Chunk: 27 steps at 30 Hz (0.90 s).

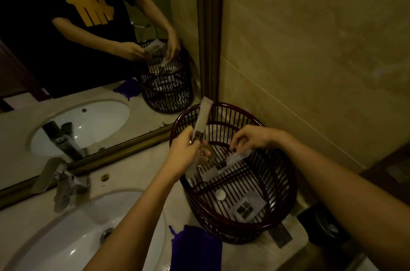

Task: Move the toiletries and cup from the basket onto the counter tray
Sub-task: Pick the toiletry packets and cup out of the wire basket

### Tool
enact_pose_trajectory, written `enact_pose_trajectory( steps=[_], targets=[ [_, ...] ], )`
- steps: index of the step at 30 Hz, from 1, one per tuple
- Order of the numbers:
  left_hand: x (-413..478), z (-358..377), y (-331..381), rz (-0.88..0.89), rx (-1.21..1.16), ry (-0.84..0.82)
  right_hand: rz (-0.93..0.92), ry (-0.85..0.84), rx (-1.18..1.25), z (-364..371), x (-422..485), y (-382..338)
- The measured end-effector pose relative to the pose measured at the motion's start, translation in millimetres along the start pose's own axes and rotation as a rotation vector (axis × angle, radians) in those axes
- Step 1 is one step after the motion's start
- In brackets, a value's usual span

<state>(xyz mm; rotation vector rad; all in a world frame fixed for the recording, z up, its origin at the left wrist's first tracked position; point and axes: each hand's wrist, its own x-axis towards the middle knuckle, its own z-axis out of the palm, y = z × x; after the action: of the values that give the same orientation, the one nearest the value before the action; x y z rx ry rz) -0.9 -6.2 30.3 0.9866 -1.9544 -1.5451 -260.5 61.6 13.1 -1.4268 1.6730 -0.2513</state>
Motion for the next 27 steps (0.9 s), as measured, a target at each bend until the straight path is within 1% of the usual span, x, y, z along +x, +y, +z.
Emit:
enact_pose_trajectory(
  steps=[1,3,6,9,10,12,14,16,17,18,20,21,22,23,24,25,26,27],
  targets=[
    [-1.7,-1.4,5.1,-0.039,-0.194,0.02,0.016,-0.006,-0.028,5.1,3.3,-1.7],
    [-4.5,-5.7,13.7,-0.076,-0.434,0.063,0.044,-0.019,-0.086,16.4,12.0,-4.0],
    [-5.3,-12.8,13.8,-0.127,-0.623,0.043,0.096,-0.021,-0.127,36.6,26.2,0.1],
    [-7.7,-15.9,3.1,-0.249,-0.805,-0.003,0.209,0.049,-0.34,61.4,37.7,11.8],
    [-8.6,-16.5,-0.7,-0.294,-0.832,0.001,0.268,0.056,-0.421,69.6,40.6,16.9],
    [-10.7,-16.7,-5.4,-0.35,-0.845,0.015,0.36,0.012,-0.604,81.2,41.2,20.3],
    [-13.1,-18.0,-6.0,-0.371,-0.871,0.016,0.385,-0.006,-0.765,84.8,38.2,16.8],
    [-14.4,-19.7,-6.7,-0.386,-0.878,0.016,0.367,-0.035,-0.84,83.4,37.3,8.0],
    [-15.0,-20.6,-7.0,-0.39,-0.878,0.018,0.362,-0.099,-0.845,83.1,38.1,3.9],
    [-15.2,-21.1,-7.6,-0.392,-0.88,0.021,0.384,-0.203,-0.83,84.6,39.9,0.9],
    [-15.6,-21.8,-8.5,-0.397,-0.891,0.027,0.48,-0.462,-0.761,91.0,42.0,-3.5],
    [-15.5,-21.7,-8.8,-0.4,-0.891,0.031,0.524,-0.544,-0.748,95.0,42.1,-4.5],
    [-15.0,-21.5,-9.1,-0.406,-0.891,0.038,0.559,-0.582,-0.756,98.7,41.1,-5.9],
    [-14.6,-21.2,-9.3,-0.411,-0.89,0.045,0.578,-0.583,-0.795,102.6,40.3,-5.1],
    [-14.4,-21.0,-9.7,-0.414,-0.892,0.049,0.578,-0.581,-0.851,106.6,38.2,-4.6],
    [-14.4,-20.9,-9.8,-0.416,-0.896,0.047,0.574,-0.621,-0.906,109.5,37.5,-6.6],
    [-14.2,-20.8,-10.1,-0.416,-0.9,0.043,0.533,-0.657,-0.996,112.0,34.9,-11.1],
    [-14.3,-21.1,-10.3,-0.417,-0.901,0.04,0.482,-0.627,-1.009,115.2,37.2,-9.8]
  ],
)
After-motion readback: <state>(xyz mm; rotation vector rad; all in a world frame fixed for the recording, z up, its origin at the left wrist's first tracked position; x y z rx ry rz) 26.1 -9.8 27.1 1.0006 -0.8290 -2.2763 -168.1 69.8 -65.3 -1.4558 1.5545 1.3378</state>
